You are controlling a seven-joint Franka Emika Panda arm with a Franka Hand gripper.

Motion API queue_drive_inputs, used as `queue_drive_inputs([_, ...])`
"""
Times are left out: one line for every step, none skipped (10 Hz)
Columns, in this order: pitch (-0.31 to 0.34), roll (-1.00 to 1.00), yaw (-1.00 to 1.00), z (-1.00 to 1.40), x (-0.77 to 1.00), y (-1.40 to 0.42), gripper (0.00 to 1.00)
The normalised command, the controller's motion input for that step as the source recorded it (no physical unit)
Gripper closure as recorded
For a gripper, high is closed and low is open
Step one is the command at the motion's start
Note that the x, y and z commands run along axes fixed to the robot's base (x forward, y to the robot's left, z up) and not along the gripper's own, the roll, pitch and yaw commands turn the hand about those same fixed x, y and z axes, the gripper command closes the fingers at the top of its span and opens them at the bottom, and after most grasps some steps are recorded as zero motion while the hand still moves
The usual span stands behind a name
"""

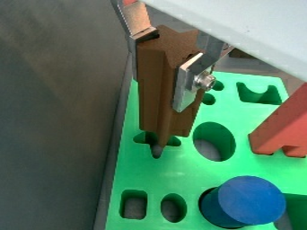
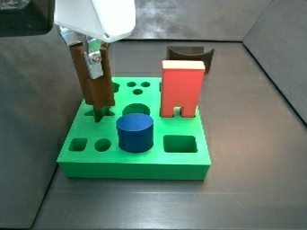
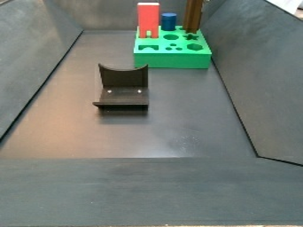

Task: Pick up the star object. Move up. Place the star object on the fixture. Regrasp the star object. Move to above the board. Insert the star object.
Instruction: Insert the star object.

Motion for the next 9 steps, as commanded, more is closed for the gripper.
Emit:
queue_drive_inputs([-0.004, 0.03, 0.0, -0.31, 0.0, 0.0, 1.0])
queue_drive_inputs([-0.013, 0.0, 0.0, -0.21, 0.0, 0.0, 1.0])
queue_drive_inputs([0.0, 0.0, 0.0, -0.11, 0.0, 0.0, 1.0])
queue_drive_inputs([0.0, 0.04, 0.0, -0.25, 0.0, 0.0, 1.0])
queue_drive_inputs([0.0, 0.05, 0.0, -0.28, 0.0, 0.0, 1.0])
queue_drive_inputs([0.0, 0.06, 0.11, -0.29, 0.01, 0.0, 1.0])
queue_drive_inputs([0.0, 0.03, 0.19, -0.26, 0.0, 0.0, 1.0])
queue_drive_inputs([-0.01, 0.0, 0.28, -0.24, 0.0, 0.0, 1.0])
queue_drive_inputs([-0.011, 0.0, 0.37, -0.24, 0.02, 0.0, 1.0])
